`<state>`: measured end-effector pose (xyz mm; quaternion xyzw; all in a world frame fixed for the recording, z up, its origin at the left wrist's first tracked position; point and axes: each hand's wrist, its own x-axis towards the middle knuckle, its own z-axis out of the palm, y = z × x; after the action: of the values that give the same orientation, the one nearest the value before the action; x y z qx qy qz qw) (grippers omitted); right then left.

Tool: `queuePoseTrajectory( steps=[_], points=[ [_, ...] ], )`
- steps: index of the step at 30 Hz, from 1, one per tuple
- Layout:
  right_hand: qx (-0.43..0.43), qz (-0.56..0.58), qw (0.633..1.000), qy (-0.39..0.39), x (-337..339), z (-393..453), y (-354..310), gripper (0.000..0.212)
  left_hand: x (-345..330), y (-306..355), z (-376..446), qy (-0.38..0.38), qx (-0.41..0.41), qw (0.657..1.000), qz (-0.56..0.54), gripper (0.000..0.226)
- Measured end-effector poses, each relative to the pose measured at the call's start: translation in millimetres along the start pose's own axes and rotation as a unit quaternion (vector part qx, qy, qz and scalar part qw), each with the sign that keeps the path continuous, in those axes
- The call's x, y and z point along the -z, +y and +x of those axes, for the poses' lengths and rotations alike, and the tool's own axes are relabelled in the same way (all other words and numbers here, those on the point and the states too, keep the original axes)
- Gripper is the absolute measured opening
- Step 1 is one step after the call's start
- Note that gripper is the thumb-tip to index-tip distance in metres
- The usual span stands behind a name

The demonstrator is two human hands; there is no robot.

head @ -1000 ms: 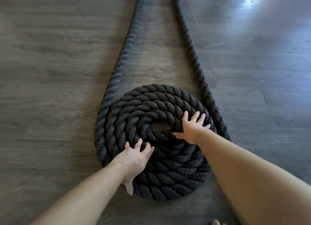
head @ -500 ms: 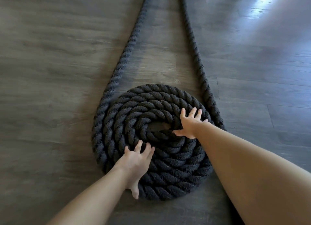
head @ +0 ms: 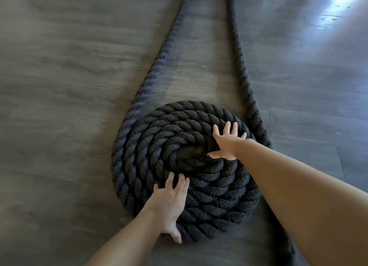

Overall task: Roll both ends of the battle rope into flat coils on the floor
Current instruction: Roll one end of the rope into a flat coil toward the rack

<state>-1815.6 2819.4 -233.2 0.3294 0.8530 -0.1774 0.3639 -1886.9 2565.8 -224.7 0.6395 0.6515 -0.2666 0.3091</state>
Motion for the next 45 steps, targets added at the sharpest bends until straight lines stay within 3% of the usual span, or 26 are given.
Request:
queuePoseTrajectory(
  steps=[11,19,23,25,29,32,34,38,40,43,45],
  points=[
    [0.039,-0.025,0.999,-0.01,37,24,7,0.108,29,15,22,-0.015,0.071,0.997,-0.034,0.159],
    [0.048,-0.01,0.999,0.012,39,30,12,0.106,44,12,31,-0.035,0.05,0.998,-0.016,0.153],
    [-0.026,0.063,0.997,0.028,45,29,6,0.113,50,10,36,-0.037,0.071,0.995,-0.053,0.156],
    [-0.136,0.155,0.977,0.048,41,21,-1,0.119,55,11,39,-0.044,0.081,0.993,-0.079,0.155],
    [-0.305,0.366,0.876,0.078,2,-1,-33,0.111,63,14,43,-0.048,0.106,0.988,-0.102,0.154],
    [-0.356,0.438,0.822,0.072,-15,-10,-50,0.11,65,19,46,-0.043,0.11,0.992,-0.047,0.155],
    [-0.351,0.448,0.819,0.069,-16,-12,-50,0.114,66,21,47,-0.042,0.111,0.993,-0.022,0.155],
    [-0.328,0.406,0.853,0.035,-18,-16,-46,0.147,68,15,46,-0.033,0.075,0.996,0.033,0.149],
    [-0.325,0.388,0.862,0.023,-17,-16,-48,0.162,77,-3,43,-0.03,0.023,0.998,0.059,0.134],
    [-0.325,0.383,0.864,0.022,-14,-15,-48,0.163,98,-50,38,-0.007,-0.116,0.982,0.15,0.098],
    [-0.322,0.379,0.868,0.02,-14,-15,-48,0.162,113,-82,33,0.008,-0.165,0.966,0.199,0.093]
  ],
)
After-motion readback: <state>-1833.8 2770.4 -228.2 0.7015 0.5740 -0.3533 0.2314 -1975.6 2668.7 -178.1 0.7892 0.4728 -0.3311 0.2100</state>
